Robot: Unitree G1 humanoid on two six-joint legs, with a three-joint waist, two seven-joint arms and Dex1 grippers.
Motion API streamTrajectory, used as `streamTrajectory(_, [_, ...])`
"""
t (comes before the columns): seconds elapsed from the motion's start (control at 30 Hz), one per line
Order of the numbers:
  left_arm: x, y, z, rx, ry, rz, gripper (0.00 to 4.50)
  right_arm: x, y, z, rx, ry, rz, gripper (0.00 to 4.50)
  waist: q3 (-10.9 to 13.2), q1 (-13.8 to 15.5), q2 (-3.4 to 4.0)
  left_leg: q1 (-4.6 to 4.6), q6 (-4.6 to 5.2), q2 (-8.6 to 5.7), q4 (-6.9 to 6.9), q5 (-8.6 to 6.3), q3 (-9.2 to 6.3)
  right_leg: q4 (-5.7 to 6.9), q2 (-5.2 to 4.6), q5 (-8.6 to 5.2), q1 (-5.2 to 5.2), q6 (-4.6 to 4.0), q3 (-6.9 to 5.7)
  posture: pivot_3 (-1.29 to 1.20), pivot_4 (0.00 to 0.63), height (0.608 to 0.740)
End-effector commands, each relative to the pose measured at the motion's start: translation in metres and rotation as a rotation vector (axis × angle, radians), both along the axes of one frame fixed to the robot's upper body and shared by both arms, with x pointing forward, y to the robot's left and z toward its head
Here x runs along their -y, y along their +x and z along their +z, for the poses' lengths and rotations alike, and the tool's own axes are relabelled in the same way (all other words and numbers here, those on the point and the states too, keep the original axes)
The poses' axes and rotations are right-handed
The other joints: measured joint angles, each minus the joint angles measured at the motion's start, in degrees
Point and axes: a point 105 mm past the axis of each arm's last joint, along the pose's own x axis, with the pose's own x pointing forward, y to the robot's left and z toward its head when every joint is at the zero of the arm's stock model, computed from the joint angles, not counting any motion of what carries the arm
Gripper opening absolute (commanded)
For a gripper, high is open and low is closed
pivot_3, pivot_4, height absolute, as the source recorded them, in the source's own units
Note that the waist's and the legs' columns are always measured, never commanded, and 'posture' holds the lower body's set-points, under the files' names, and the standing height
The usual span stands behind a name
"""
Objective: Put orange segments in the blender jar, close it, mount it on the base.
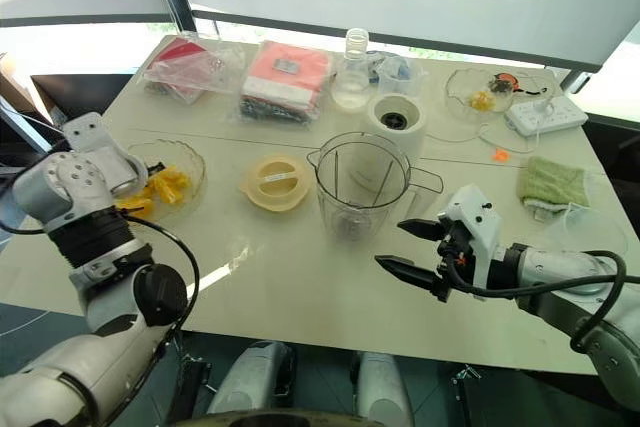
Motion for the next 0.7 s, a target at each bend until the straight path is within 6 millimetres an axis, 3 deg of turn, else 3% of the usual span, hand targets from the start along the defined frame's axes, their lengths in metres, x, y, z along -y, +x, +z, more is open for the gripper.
streamTrajectory(0.03, [-0.006,0.003,-0.004,0.01,0.029,0.029,3.47,0.0,0.001,0.007,0.041,0.004,0.007,3.73,0.0,-0.1,0.0,0.02,0.0,0.01,0.0,0.0,0.01,0.01,0.02,0.0,0.0,0.0,0.01,0.0,0.15,0.74])
streamTrajectory(0.1, [-0.008,0.007,-0.011,0.0,0.036,0.031,4.46,0.0,0.0,0.008,0.042,0.003,0.005,3.73,0.0,-0.1,0.0,0.03,0.0,0.03,-0.01,0.0,0.01,0.03,0.04,0.0,0.0,0.0,0.01,0.0,0.15,0.74])
streamTrajectory(0.53, [-0.013,0.031,-0.039,-0.015,-0.037,-0.023,4.46,0.002,-0.001,0.008,0.051,-0.007,-0.014,3.73,0.0,0.0,0.0,0.06,0.01,0.02,0.0,0.0,0.02,0.04,0.02,0.0,0.03,0.0,0.01,0.0,0.15,0.74])
streamTrajectory(0.7, [0.0,0.037,-0.042,-0.015,-0.056,-0.072,4.46,0.001,-0.001,0.007,0.052,-0.015,-0.016,3.73,0.0,0.1,0.01,0.07,0.01,0.02,0.0,0.0,0.02,0.07,0.0,0.01,0.03,0.01,0.01,0.0,0.15,0.74])
